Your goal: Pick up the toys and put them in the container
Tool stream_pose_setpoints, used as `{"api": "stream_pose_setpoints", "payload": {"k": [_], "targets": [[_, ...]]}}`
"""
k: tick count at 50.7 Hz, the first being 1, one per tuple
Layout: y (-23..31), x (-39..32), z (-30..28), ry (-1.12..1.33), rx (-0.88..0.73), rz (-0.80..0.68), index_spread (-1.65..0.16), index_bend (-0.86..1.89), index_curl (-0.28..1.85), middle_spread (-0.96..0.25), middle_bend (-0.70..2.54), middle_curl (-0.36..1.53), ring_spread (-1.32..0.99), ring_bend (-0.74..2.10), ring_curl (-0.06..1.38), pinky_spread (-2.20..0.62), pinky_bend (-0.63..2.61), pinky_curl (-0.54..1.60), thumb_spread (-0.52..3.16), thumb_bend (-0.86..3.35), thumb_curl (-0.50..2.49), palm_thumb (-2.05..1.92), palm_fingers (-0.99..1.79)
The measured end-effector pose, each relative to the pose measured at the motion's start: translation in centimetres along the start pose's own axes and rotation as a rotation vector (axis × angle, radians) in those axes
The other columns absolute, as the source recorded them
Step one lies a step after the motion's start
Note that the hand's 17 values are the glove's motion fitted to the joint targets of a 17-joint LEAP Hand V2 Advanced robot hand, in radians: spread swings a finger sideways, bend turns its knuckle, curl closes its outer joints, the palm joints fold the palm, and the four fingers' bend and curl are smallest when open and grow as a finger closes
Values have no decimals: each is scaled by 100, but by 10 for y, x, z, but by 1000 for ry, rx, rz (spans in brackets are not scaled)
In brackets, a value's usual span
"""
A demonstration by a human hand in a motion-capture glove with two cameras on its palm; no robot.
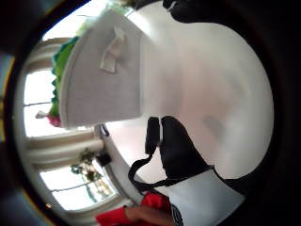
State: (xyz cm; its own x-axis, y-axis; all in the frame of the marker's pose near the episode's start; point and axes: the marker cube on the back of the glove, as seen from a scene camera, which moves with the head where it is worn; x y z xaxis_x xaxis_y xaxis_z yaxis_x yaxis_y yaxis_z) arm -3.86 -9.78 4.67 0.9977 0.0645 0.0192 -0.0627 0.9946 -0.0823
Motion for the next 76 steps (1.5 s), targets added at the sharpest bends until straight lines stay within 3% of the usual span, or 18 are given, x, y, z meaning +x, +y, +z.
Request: {"api": "stream_pose_setpoints", "payload": {"k": [33, 76], "targets": [[1, 10, -12, 58, 72, -8, -43, 19, 39, -13, 13, 19, -7, 18, 30, 10, 84, 34, 121, -2, 35, 3, -9], [10, 6, 3, 41, 27, 11, -45, 22, 43, -13, 13, 19, -7, 18, 29, 11, 84, 34, 115, -3, 34, -1, -9]]}}
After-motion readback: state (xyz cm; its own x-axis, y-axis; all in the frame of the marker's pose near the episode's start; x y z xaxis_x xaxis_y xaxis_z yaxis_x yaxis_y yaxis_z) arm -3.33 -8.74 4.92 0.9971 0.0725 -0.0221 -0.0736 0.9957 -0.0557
